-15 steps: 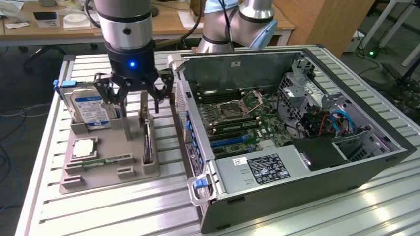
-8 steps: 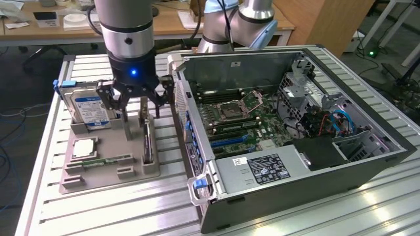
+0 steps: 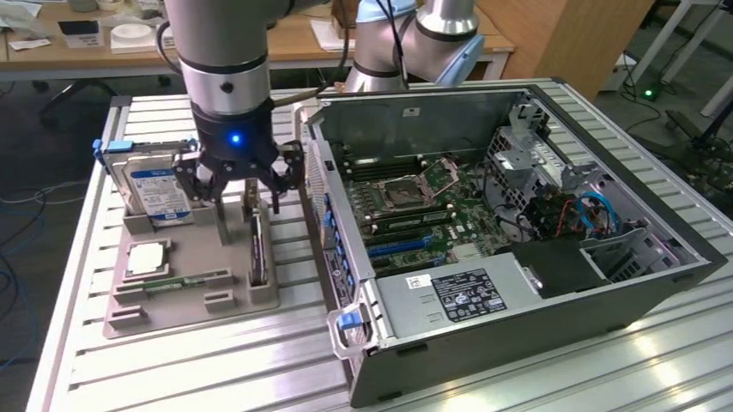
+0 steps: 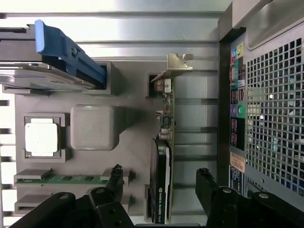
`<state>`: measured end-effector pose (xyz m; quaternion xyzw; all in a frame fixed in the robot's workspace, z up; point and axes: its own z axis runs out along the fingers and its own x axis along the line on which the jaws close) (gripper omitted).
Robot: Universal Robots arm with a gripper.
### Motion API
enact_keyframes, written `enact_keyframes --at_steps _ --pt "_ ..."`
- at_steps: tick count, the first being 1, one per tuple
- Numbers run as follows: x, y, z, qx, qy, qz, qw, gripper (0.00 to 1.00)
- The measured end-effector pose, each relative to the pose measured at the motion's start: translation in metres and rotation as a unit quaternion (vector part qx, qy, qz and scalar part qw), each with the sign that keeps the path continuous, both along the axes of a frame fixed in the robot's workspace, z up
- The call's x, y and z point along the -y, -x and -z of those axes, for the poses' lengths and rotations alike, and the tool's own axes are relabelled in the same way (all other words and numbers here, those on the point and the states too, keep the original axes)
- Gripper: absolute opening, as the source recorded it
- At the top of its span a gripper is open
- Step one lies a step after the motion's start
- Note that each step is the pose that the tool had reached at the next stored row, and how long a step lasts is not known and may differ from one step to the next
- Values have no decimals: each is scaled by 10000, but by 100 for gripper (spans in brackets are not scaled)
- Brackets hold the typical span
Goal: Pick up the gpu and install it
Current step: 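Pick up the gpu and move the gpu toward the slot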
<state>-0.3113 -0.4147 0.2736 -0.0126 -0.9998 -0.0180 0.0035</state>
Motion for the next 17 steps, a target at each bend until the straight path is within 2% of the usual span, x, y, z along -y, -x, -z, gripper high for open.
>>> enact_keyframes --at_steps 6,13,17 --pt "0 0 108 0 0 15 10000 72" --pt "4 0 226 0 1 206 9998 72" --pt "30 0 280 2 1 278 9996 72"
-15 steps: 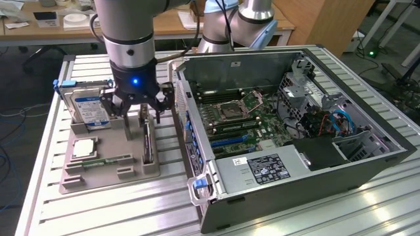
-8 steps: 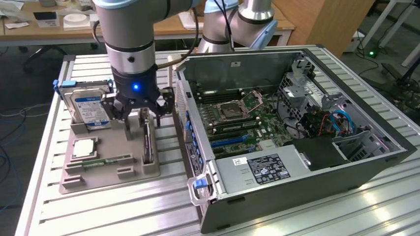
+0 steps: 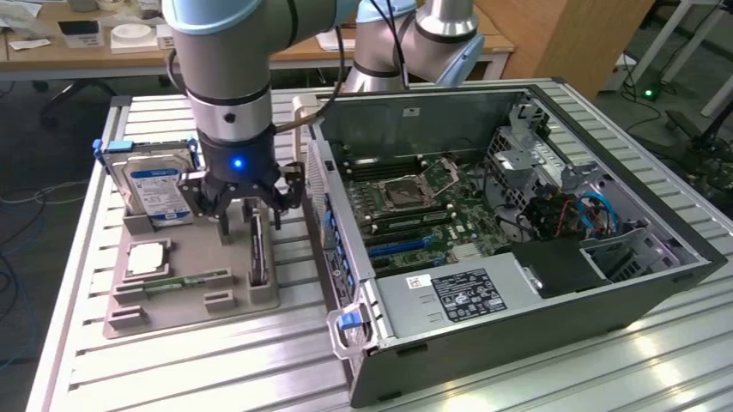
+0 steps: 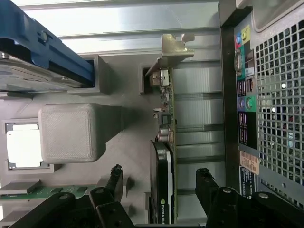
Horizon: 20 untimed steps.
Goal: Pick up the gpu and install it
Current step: 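Pick up the gpu and move the gpu toward the slot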
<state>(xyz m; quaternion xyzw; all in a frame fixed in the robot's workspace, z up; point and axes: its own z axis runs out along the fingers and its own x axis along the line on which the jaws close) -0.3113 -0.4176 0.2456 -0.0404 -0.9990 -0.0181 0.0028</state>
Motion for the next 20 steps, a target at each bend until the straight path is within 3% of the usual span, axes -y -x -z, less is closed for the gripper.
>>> enact_keyframes --at_steps 15,20 --pt "7 0 255 2 0 172 9999 72" --pt "7 0 271 1 1 172 9999 72"
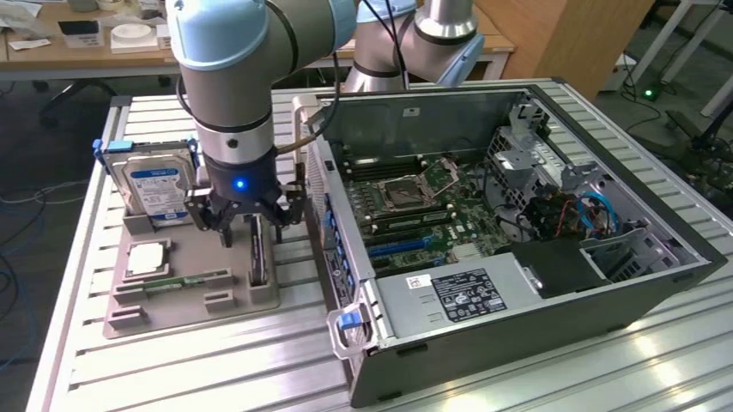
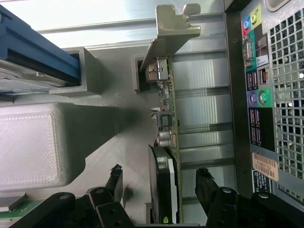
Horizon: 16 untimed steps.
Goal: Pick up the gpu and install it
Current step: 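Pick up the gpu and move the gpu toward the slot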
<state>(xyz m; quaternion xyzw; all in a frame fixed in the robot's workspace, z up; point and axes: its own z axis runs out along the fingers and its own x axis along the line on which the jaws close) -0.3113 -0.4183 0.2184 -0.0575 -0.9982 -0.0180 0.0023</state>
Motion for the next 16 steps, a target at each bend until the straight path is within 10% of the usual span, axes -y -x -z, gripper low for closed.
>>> enact_keyframes --at_steps 16 --pt "0 -21 2 0 -1 1 10000 46"
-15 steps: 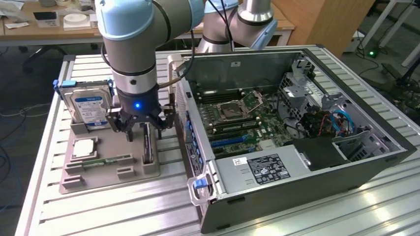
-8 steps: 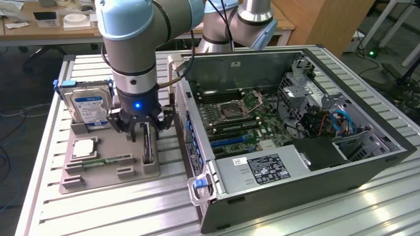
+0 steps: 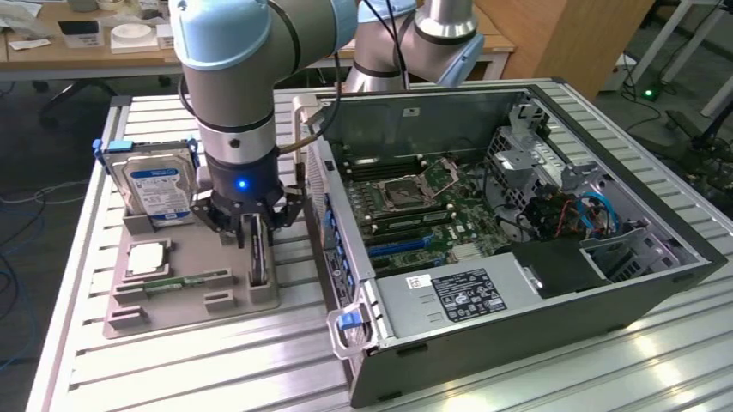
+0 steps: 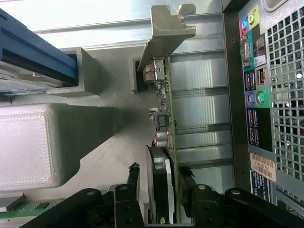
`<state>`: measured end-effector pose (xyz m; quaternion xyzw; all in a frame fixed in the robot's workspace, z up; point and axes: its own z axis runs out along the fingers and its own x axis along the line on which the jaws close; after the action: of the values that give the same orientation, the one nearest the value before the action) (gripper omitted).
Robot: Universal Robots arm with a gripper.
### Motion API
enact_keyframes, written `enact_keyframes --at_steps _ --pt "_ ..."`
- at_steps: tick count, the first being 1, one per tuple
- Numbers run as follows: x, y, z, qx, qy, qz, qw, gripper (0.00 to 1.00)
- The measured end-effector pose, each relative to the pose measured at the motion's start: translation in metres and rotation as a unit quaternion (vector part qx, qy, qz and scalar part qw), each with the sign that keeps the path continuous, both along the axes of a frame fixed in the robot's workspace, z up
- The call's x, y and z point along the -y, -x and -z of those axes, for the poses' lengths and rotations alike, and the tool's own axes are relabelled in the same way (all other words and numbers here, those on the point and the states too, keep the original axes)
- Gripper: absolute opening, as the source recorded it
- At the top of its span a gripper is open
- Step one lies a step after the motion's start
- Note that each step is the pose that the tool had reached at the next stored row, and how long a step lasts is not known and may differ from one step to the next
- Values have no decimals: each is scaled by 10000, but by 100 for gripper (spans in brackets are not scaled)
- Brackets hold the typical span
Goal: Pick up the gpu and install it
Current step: 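Pick up the gpu and move the gpu toward the slot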
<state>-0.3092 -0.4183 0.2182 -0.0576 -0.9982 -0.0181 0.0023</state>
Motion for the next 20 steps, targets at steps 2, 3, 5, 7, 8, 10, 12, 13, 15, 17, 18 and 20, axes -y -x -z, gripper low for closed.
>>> enact_keyframes --at_steps 2,3,5,7,8,10,12,13,15,17,18,20 --pt "0 -1 0 0 0 0 10000 45" --pt "0 -1 0 0 0 0 10000 45" --pt "0 -1 0 0 0 0 10000 38" --pt "0 -1 0 0 0 0 10000 38" --pt "0 0 0 0 0 0 10000 36" --pt "0 -1 0 0 0 0 10000 29" --pt "0 -1 0 0 0 -1 10000 29" --pt "0 0 0 0 0 0 10000 29" --pt "0 -1 0 0 0 0 10000 29" --pt "0 -1 0 0 0 0 10000 29" --pt "0 -1 0 0 0 0 10000 29" --pt "0 -1 0 0 0 0 10000 29"
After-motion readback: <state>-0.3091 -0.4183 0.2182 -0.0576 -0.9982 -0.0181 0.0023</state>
